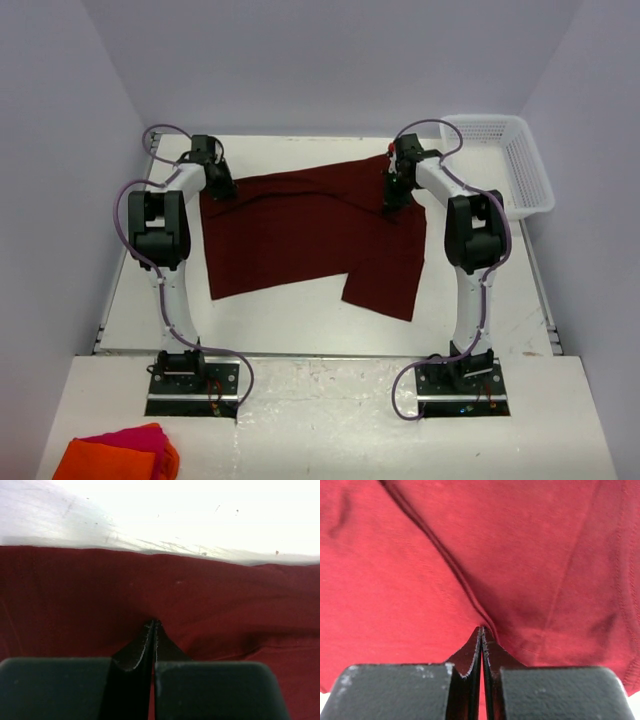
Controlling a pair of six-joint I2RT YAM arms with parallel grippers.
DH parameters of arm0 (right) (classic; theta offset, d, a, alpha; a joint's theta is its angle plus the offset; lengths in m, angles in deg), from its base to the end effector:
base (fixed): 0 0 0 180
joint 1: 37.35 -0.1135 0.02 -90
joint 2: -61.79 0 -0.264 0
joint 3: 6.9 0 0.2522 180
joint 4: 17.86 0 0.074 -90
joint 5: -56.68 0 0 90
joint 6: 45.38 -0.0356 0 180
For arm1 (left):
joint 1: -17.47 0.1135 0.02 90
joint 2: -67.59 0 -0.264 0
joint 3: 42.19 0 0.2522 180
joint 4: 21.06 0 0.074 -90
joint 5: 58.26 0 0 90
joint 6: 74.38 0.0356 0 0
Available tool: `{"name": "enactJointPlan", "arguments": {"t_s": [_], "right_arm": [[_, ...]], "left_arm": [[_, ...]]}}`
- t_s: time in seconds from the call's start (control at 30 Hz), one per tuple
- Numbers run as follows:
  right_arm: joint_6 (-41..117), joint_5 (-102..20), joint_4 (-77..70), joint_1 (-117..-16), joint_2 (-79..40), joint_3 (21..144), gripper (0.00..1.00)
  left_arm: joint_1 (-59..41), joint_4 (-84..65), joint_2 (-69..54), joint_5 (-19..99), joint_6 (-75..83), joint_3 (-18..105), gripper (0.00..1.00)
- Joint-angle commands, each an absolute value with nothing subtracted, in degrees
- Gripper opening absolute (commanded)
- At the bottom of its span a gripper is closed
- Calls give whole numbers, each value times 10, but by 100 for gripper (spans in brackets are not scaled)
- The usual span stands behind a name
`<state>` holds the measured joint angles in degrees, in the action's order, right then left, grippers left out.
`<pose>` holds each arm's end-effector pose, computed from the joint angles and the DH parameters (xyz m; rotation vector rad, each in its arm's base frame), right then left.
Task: Fold and stack the t-shirts
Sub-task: Fold the flattened tshirt in 1/3 of the way
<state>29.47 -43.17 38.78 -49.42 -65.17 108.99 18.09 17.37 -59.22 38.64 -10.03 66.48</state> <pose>0.4560 0.1037 0.1751 0.0275 2.7817 0.3619 0.4781 0.0009 0.1551 -0.5407 2.5224 -0.3196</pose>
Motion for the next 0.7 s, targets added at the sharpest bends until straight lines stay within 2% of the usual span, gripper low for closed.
{"name": "enactJointPlan", "arguments": {"t_s": [0.0, 0.07, 0.1, 0.13, 0.2, 0.33, 0.4, 0.43, 0.47, 0.5, 0.53, 0.57, 0.6, 0.63, 0.67], "right_arm": [[291, -418, 384, -492, -609, 1085, 0], [293, -447, 358, -492, -574, 1053, 0], [292, -448, 335, -492, -563, 1036, 3], [292, -450, 327, -492, -555, 1035, 14], [296, -455, 341, -492, -556, 1050, 22], [301, -449, 380, -492, -584, 1113, 24], [302, -454, 376, -492, -587, 1108, 37], [301, -453, 376, -492, -587, 1105, 40], [298, -452, 371, -492, -585, 1100, 47], [297, -450, 367, -492, -584, 1091, 47], [295, -446, 367, -492, -584, 1088, 48], [292, -443, 367, -492, -583, 1086, 34], [290, -440, 367, -492, -583, 1079, 9], [285, -425, 369, -491, -581, 1077, 0], [279, -419, 369, -491, -577, 1064, 0]], "left_arm": [[188, 220, -620, 323, -71, 676, 0], [188, 228, -622, 299, -66, 682, 0], [189, 231, -622, 291, -65, 682, 0], [190, 234, -622, 275, -64, 682, 0], [190, 242, -621, 263, -66, 682, 0], [181, 205, -571, 273, -66, 658, 0], [165, 175, -535, 287, -56, 651, 0], [155, 171, -517, 298, -53, 654, 4], [148, 165, -509, 302, -50, 662, 7], [135, 159, -503, 308, -47, 666, 12], [129, 144, -491, 333, -40, 670, 23], [121, 137, -488, 343, -39, 680, 29], [105, 126, -485, 352, -38, 683, 34], [98, 103, -487, 387, -33, 686, 40], [83, 100, -493, 404, -32, 706, 42]]}}
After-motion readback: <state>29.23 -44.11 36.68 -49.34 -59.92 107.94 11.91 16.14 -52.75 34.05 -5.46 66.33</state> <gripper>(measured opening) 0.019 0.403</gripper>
